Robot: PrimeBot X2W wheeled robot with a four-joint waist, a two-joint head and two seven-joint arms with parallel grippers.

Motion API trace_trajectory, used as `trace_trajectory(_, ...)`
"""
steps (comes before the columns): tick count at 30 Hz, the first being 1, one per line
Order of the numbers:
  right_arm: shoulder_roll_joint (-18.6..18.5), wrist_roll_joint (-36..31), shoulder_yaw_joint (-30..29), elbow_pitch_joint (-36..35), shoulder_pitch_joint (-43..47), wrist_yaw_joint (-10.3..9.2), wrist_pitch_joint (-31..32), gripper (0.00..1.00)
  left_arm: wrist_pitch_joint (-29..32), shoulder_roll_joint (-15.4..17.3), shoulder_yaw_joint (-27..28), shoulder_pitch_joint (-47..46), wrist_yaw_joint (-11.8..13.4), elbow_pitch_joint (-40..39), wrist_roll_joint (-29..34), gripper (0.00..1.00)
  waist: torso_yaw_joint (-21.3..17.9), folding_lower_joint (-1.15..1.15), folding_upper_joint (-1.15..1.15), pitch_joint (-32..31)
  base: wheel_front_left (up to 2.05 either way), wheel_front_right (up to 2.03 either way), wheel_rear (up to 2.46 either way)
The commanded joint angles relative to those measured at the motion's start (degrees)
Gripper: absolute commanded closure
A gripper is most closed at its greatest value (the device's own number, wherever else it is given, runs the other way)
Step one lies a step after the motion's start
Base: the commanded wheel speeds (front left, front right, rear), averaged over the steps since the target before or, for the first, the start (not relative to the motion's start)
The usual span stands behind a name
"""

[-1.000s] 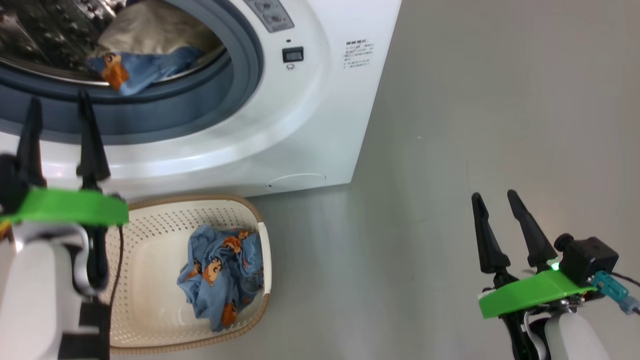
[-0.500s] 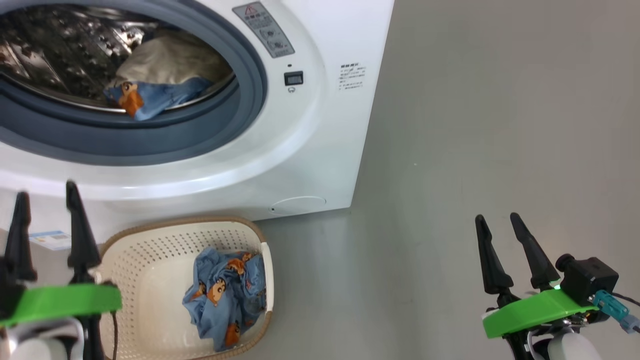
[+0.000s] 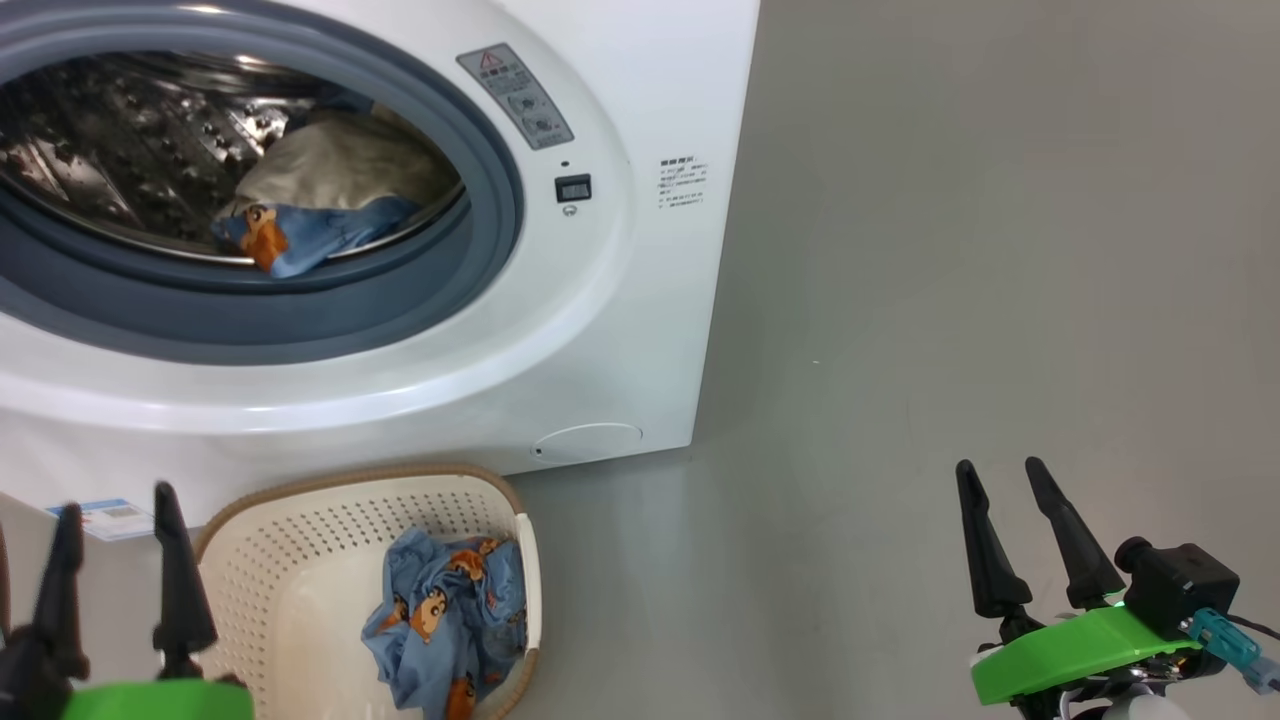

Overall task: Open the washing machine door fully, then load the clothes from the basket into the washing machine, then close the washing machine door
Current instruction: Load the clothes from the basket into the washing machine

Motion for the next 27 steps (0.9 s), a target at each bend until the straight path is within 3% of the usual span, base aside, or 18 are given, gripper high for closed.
trace_trajectory(1,-0.07,-0.29,1.07,-1.7,0.2,0.09,-0.68,0.0,-0.13,0.77,1.49,0.63,0.57,-1.92,0.13,0.0,-0.19,0.0,0.0,-0.4,0.0,0.0,0.0)
trace_trajectory(10,-0.07,-1.12,0.37,-3.07,2.56,0.09,-0.68,0.0,-0.13,0.73,-1.47,6.42,4.18,-3.85,-0.56,0.0,-0.34,0.0,0.0,-1.99,0.0,0.0,0.0)
trace_trajectory(27,-0.07,-1.52,0.28,-3.53,3.42,0.09,-0.68,0.0,-0.13,0.72,-2.49,8.45,5.18,-3.91,-0.5,0.0,-0.24,0.0,0.0,-2.3,0.0,0.0,0.0)
